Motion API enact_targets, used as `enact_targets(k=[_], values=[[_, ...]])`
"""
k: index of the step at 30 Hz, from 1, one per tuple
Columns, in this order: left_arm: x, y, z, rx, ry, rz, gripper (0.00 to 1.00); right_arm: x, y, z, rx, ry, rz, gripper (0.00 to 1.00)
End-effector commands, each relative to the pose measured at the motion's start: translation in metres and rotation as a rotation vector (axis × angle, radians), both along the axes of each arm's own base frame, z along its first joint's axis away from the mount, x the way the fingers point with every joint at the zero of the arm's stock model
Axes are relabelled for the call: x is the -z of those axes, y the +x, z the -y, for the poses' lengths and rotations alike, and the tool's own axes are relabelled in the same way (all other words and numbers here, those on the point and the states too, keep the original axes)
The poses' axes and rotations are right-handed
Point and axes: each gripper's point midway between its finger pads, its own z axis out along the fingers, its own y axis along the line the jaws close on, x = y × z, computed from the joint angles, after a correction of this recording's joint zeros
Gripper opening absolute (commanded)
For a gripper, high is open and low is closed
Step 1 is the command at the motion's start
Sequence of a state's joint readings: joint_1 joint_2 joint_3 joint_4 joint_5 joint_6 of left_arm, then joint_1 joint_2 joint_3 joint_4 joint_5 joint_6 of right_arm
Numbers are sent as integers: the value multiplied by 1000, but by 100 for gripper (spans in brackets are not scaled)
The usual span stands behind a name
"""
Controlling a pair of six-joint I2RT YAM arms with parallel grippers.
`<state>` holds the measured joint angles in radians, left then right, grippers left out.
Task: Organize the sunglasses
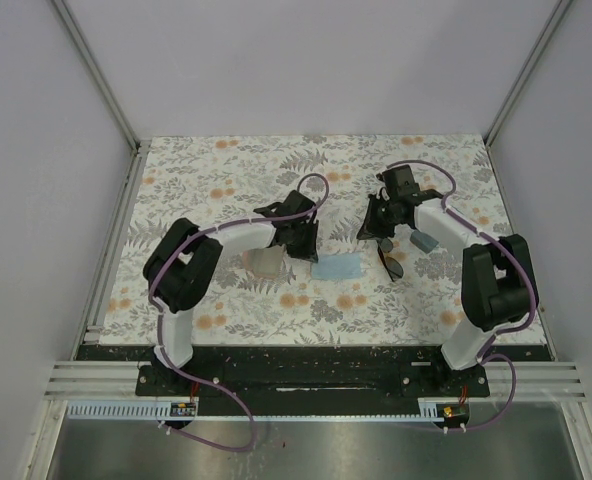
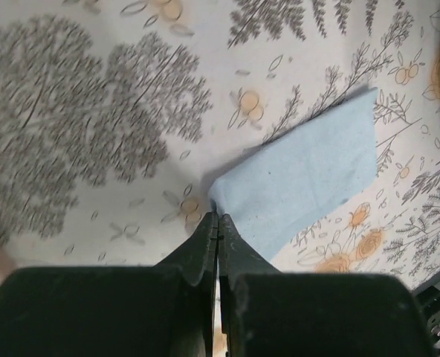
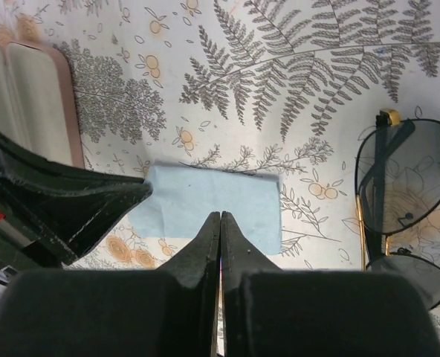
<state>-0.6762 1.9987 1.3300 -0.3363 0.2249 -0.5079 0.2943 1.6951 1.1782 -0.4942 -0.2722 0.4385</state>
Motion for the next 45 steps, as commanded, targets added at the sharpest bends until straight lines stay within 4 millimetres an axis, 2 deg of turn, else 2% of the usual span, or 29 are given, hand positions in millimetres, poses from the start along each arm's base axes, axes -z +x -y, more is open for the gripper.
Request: enact_targets(k=[1, 2, 3, 4, 6, 8, 14, 19, 28, 31, 42, 45], values=[[-42, 5, -11, -105, -40, 101, 0, -20, 18, -19, -48, 67, 77, 0], [-43, 3, -12, -111, -41, 103, 0, -16, 17, -18, -47, 52, 63, 7], [-43, 1, -15, -118, -38, 104, 0, -13, 17, -15, -35, 31, 55, 22], [-43, 0, -16, -121, -34, 104, 0, -8, 15, -12, -32, 13, 45, 32], [-41, -1, -17, -121, -31, 105, 0, 1, 11, -9, -28, -27, 35, 41], [-38, -3, -17, -117, -30, 97, 0, 14, 5, -7, -31, -83, 17, 44], [-23, -6, -17, -107, -2, 82, 0, 50, -13, -19, -62, -152, -46, 45], [-17, -5, -23, -113, 31, 86, 0, 69, -19, -23, -78, -187, -71, 45], [-10, -8, -25, -103, 56, 84, 0, 94, -30, -24, -125, -317, -88, 45], [-10, -8, -25, -99, 55, 83, 0, 101, -36, -26, -160, -333, -100, 40], [-8, -9, -23, -93, 52, 78, 0, 119, -69, -38, -234, -374, -166, 36], [-8, -8, -24, -94, 51, 81, 0, 128, -69, -34, -209, -421, -180, 33]])
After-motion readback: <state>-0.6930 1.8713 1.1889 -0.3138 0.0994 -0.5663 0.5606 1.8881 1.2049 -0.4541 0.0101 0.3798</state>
